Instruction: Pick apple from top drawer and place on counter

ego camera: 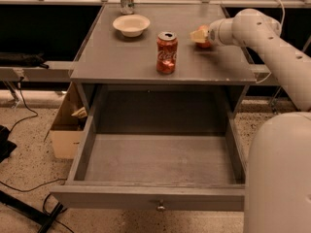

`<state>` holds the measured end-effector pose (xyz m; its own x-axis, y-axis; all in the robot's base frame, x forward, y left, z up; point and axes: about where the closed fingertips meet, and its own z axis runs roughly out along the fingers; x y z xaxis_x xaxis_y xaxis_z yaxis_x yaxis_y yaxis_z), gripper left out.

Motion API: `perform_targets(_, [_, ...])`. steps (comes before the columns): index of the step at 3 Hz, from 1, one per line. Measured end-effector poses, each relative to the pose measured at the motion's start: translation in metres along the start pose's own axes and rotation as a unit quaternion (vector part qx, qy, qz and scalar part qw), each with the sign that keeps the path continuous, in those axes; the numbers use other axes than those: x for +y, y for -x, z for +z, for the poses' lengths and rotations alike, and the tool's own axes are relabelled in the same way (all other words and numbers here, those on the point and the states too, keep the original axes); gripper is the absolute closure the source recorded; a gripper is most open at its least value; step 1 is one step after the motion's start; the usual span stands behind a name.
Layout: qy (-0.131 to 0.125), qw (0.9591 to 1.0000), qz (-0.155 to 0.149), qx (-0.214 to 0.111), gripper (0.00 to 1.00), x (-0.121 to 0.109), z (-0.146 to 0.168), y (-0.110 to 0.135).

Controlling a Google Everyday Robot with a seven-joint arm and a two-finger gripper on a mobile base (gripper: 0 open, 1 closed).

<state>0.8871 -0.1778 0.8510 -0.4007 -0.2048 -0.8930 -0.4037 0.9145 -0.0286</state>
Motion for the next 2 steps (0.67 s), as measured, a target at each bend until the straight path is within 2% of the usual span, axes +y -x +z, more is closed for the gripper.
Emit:
perform_targets(1, [0.0, 1.0, 0.0, 0.0, 0.04, 0.0, 0.0, 0.0])
perform_targets(2, [0.0, 1.0, 0.0, 0.0, 0.0, 0.0001, 0.0001, 0.0])
